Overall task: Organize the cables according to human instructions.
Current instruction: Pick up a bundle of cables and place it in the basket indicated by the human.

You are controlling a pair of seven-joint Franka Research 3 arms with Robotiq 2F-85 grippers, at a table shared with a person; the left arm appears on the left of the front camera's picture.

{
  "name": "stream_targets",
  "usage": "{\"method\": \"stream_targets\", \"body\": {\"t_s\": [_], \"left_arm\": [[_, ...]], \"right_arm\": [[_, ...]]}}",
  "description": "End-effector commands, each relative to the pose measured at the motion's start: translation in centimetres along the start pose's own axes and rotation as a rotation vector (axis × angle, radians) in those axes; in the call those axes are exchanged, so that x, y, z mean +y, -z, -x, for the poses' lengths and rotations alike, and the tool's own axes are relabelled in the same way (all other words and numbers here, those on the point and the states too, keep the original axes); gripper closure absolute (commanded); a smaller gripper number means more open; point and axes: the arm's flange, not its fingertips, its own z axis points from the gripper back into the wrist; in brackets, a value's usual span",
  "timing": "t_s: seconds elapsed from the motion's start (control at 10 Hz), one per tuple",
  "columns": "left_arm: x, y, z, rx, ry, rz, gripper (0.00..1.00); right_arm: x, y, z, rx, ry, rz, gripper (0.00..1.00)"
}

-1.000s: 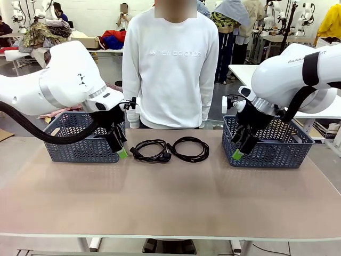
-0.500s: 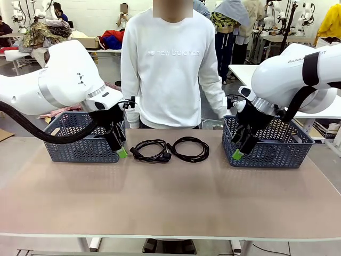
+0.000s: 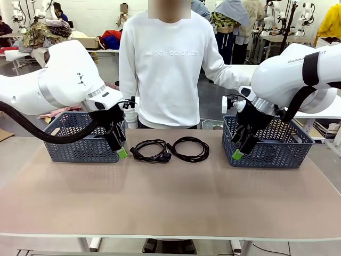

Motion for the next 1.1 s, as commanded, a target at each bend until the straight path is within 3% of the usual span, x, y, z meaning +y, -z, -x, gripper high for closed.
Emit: {"method": "stream_targets", "body": {"t_s": [0.0,1.0], "left_arm": [[-0.09,-0.24,0.13,0.001,-0.002,-0.008,0.0],[-0.09,-0.24,0.13,0.001,-0.002,-0.008,0.0]], "right_arm": [[-0.2,-0.24,-0.33,-0.001,-0.002,0.007,0.0],[-0.2,-0.24,-0.33,-0.001,-0.002,0.007,0.0]]}}
